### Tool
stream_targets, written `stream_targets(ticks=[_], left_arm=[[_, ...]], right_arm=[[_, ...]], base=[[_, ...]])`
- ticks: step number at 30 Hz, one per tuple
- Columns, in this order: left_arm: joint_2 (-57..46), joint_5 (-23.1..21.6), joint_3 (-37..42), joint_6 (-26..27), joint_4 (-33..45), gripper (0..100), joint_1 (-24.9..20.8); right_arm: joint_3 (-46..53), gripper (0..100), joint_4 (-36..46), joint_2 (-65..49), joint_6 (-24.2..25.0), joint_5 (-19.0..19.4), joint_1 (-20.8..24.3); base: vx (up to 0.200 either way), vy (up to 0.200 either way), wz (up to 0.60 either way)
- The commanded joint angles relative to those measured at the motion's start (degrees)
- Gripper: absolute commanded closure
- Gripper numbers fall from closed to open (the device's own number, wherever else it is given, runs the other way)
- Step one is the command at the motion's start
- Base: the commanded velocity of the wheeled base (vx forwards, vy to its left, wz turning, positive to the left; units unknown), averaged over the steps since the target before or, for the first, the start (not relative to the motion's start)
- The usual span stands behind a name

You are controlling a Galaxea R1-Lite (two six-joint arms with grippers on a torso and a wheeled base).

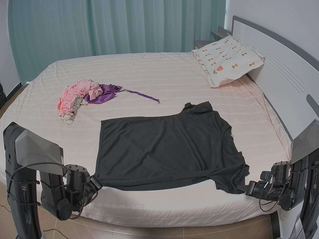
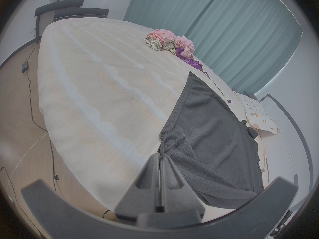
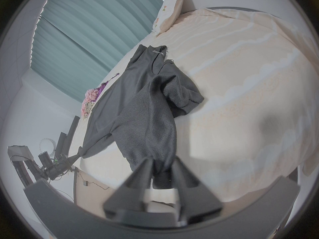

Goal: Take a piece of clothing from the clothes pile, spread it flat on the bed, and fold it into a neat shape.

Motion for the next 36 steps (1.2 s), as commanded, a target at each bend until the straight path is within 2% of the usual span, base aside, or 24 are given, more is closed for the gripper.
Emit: stream_targets(ticks=[1, 7, 11, 16, 19, 22, 25, 30, 34, 36], left_arm=[[-0.29, 0.02, -0.01, 0.00, -0.04, 100, 0.07], [-1.61, 0.19, 1.22, 0.00, -0.21, 100, -0.01], [-7.94, 0.19, 4.12, 0.35, -0.56, 100, -0.19], [-10.31, 0.37, 4.74, 1.05, -0.48, 100, -0.98], [-11.01, 1.07, 5.44, 3.07, -0.39, 100, -1.07], [-12.59, 3.62, 7.72, 5.01, -0.48, 100, -2.12], [-14.09, 4.41, 10.27, 6.41, -0.56, 100, -3.18], [-15.06, 4.59, 13.96, 6.68, -0.48, 100, -6.08], [-14.70, 4.59, 14.58, 6.50, 0.05, 100, -6.08], [-14.70, 4.59, 14.58, 5.71, 0.32, 100, -6.08]], right_arm=[[2.00, 100, -0.58, -0.22, -0.61, 0.08, -0.59], [5.25, 100, 0.39, -4.35, -0.43, 0.43, -0.94], [5.25, 100, 5.57, -10.06, -0.70, 0.08, -0.85], [5.25, 100, 13.74, -16.22, -1.75, -0.19, -0.06], [5.25, 100, 17.70, -18.32, -2.45, -1.86, -0.32], [5.25, 100, 24.29, -21.40, -2.63, -4.67, -0.15], [5.25, 100, 28.69, -24.13, -2.81, -4.76, -0.06], [5.25, 100, 33.52, -28.34, -2.45, -5.63, 0.73], [5.25, 100, 37.39, -29.05, -2.63, -7.92, 1.87], [5.25, 100, 39.50, -29.66, -2.10, -10.47, 3.37]], base=[[0.000, 0.000, 0.00], [0.000, 0.000, 0.00], [0.000, 0.000, 0.00], [0.000, 0.000, 0.00], [0.000, 0.000, 0.00], [0.000, 0.000, 0.00], [0.000, 0.000, 0.00], [0.000, 0.000, 0.00], [0.000, 0.000, 0.00], [0.000, 0.000, 0.00]])
